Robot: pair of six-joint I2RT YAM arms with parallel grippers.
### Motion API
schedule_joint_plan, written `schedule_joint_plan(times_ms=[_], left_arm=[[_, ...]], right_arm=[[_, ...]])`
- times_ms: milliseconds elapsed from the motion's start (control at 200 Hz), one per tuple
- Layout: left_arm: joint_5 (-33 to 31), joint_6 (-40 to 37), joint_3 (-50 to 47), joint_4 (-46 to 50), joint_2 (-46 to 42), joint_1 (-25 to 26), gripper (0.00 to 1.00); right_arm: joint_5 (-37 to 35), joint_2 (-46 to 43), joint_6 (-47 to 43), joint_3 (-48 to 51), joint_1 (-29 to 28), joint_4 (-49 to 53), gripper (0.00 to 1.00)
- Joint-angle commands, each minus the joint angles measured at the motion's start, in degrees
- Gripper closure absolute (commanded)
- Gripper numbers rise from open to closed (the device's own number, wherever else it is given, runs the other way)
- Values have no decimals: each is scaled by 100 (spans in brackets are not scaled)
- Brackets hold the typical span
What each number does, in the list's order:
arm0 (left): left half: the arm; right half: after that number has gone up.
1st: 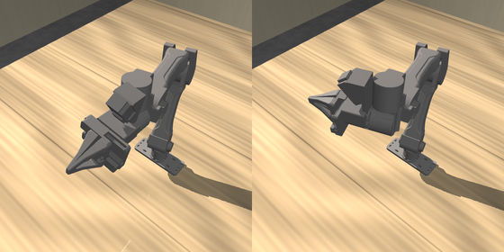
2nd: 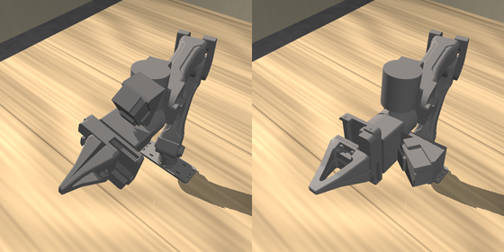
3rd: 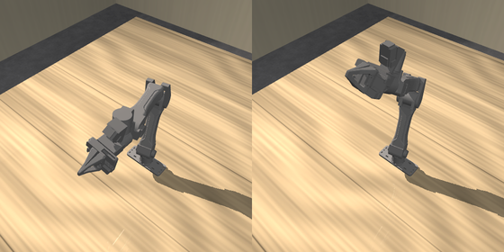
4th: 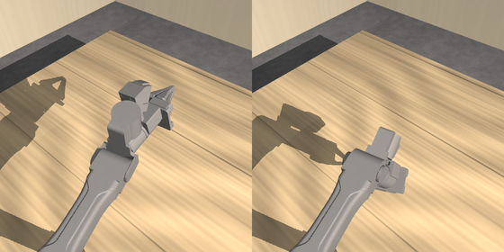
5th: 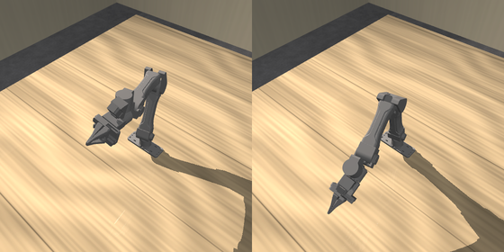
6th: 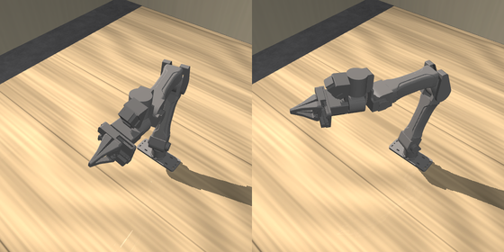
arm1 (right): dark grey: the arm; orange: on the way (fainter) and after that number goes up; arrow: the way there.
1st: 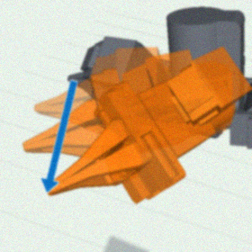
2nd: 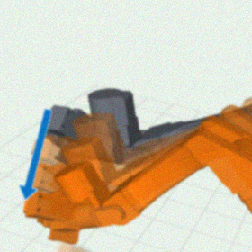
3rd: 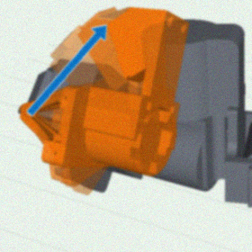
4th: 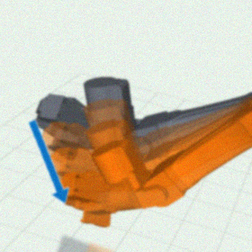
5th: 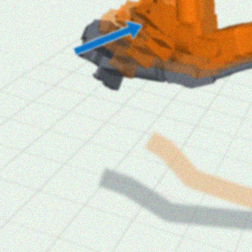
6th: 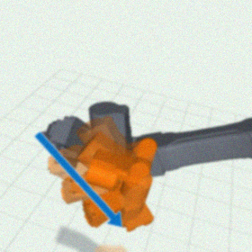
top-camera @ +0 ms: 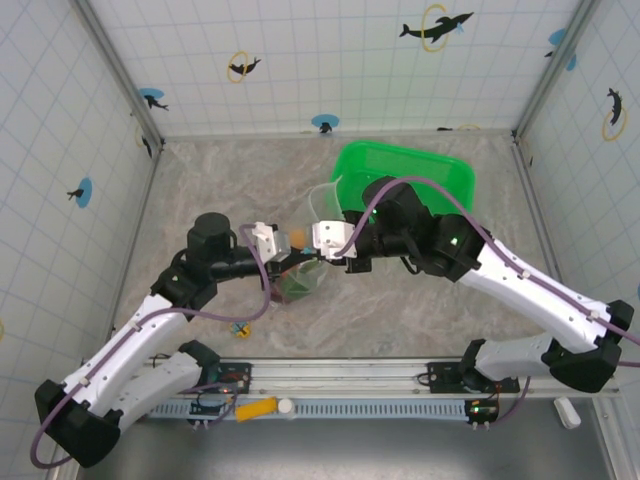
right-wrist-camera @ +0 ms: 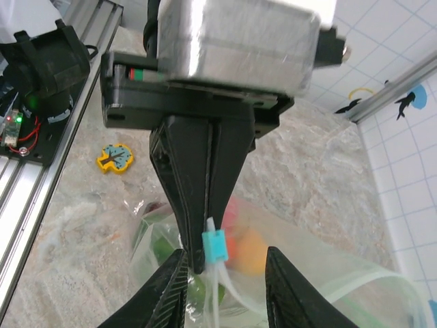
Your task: Place the food in the zip-top bag and seal the zipper
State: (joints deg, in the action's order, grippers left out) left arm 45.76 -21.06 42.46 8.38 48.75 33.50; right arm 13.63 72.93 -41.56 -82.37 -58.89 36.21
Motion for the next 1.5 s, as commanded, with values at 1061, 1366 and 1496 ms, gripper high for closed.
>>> schedule_joint_plan(times_ms=[1061,1366,1496], left_arm=[[-295,-437,246,445,-112,107,100],[-320,-434,229,446,-164,105,100],[-374,-441,280,471,-204,109,100]], right_arm=[[659,791,-63,-317,214,316,72],[621,820,-98,-262,220,283,87],[481,813,-133,-343,227,243,98]])
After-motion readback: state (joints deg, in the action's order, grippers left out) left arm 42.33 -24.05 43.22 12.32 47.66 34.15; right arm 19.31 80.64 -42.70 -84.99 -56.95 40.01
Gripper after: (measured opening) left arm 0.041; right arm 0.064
